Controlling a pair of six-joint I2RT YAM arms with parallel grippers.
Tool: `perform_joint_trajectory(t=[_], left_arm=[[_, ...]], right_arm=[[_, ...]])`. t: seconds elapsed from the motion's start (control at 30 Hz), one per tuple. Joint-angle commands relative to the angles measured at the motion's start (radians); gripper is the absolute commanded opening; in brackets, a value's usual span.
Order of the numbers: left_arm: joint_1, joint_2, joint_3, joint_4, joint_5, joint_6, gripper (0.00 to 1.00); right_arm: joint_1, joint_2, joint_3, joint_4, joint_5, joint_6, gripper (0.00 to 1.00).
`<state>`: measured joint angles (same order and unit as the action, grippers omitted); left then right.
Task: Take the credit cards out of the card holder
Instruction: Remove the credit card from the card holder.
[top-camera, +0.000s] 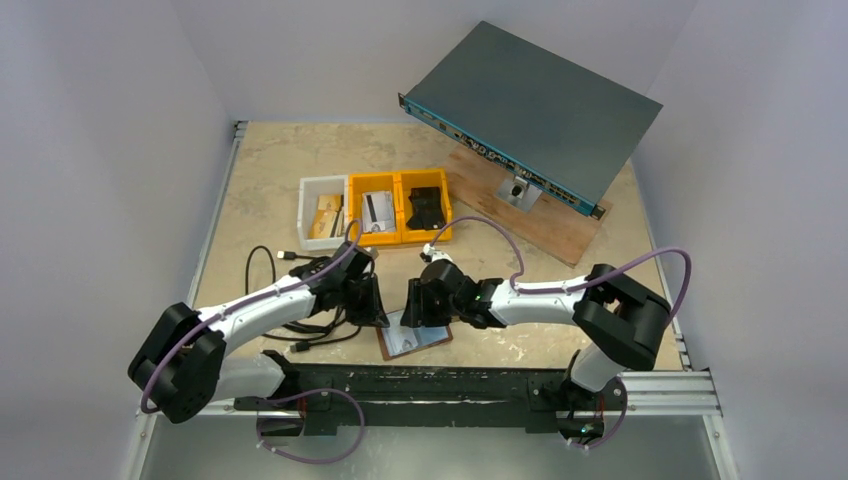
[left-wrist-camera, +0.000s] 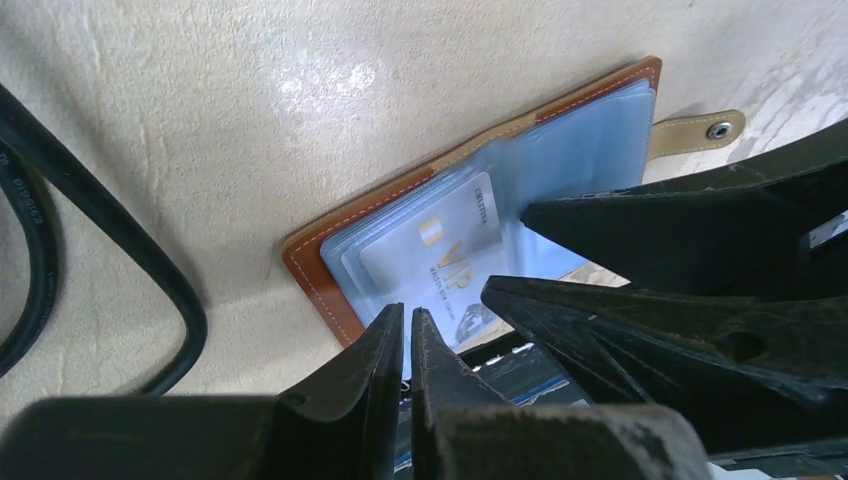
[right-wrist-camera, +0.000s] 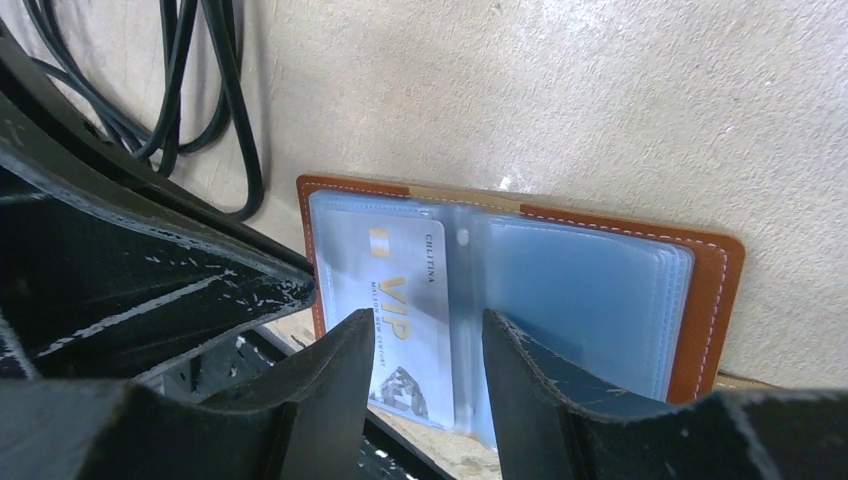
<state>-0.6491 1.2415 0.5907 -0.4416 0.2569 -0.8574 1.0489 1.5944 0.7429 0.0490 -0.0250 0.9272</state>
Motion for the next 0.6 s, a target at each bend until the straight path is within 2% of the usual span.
perform_joint_trajectory(t=[0.0,0.4,0.57], left_arm=[[0.002,0.01,-0.016,0.048,0.025,-0.019,0.06],[0.003,0.094,-0.012,0.105,0.041,-0.009,0.02],[0.003,0.133,-0.001,0.111,0.034,0.0,0.01]], right_arm=[[0.006,-0.003,0.004,0.051,-0.021,0.019,0.45],[0.005,0.007,-0.029,0.078,-0.06,0.036,0.44],[0.005,0.012,-0.052,0.123,-0.14,0.047,0.43]])
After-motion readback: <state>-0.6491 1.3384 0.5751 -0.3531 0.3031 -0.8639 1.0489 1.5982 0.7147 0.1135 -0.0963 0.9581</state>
